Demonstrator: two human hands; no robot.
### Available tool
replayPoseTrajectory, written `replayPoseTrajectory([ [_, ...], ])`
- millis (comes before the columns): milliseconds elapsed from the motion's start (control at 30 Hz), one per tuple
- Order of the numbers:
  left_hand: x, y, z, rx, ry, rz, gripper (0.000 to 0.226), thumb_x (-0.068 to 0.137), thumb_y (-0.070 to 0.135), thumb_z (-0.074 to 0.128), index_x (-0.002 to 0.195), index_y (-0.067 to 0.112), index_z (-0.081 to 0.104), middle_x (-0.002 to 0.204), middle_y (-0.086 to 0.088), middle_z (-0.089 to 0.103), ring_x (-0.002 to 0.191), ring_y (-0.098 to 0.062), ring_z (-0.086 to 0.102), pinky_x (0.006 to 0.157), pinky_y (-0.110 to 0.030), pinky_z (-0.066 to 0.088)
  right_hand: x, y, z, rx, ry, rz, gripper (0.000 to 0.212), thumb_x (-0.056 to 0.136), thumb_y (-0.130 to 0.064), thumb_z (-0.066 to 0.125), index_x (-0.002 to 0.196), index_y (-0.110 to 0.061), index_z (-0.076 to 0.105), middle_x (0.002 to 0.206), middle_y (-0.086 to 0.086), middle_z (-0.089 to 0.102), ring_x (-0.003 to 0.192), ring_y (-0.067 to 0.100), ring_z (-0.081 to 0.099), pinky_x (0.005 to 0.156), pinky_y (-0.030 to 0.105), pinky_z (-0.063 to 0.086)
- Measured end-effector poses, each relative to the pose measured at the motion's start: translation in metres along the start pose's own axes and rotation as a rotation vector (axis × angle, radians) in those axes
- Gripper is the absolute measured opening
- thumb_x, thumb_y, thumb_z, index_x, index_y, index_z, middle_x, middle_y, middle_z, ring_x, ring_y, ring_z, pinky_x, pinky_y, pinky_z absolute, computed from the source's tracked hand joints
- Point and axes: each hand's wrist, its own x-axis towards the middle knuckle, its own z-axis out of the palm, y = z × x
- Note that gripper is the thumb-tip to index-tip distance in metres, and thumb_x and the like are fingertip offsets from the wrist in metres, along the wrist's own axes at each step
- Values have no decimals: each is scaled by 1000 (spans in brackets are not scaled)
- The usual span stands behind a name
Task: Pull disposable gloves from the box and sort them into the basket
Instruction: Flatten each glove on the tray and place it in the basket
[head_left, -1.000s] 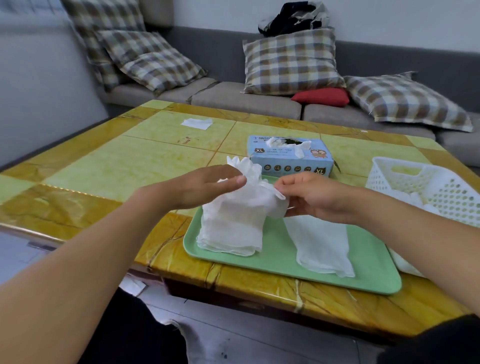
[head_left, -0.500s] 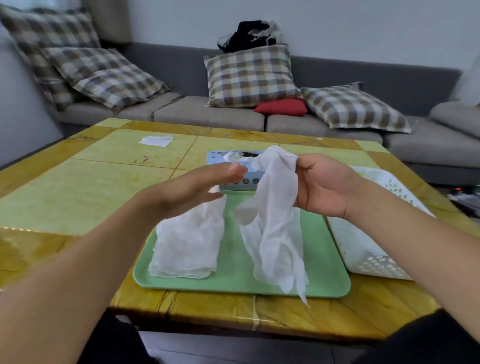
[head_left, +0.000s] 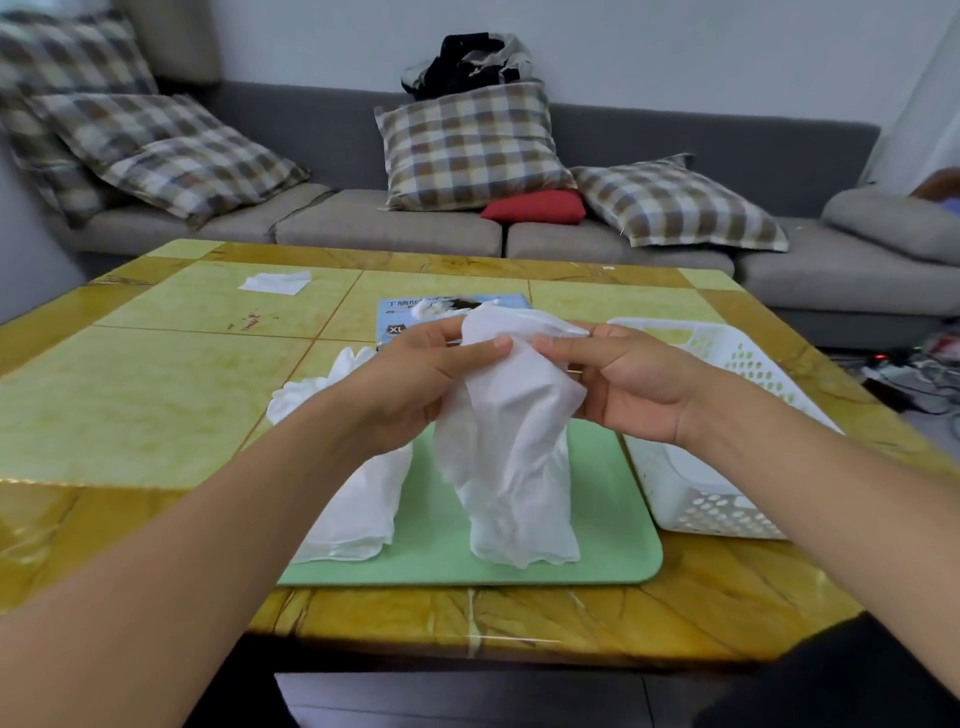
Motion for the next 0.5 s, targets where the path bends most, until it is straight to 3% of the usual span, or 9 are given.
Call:
replayPoseTrajectory([
  [167,-7,10,-10,38,-45,-57,31,93,18,64,123,15,69,112,-10,75,91,-18,74,72,-28,61,-2,-2,-2,-82,13,40,38,80,-22,70,116,-8,72,101,8,70,81,16,65,65,26,59],
  [233,-4,13,-13,97,-59,-103,26,93,21,64,116,12,72,108,-10,76,85,-17,74,70,-28,62,0,-3,-2,-122,40,49,44,82,-24,71,122,-7,70,107,9,67,86,18,64,75,31,57],
  [367,6,13,-16,208,5,-220,25,94,24,66,113,10,73,105,-10,77,76,-18,73,66,-28,62,6,0,-8,-142,59,115,47,86,-25,70,129,-9,67,124,11,70,108,25,66,108,47,46],
  [500,13,10,-17,200,-31,-283,26,95,23,64,118,12,72,109,-7,76,76,-18,73,64,-27,62,4,0,-14,-137,-81,173,48,81,-11,69,129,-11,67,122,9,71,104,22,70,94,38,57],
])
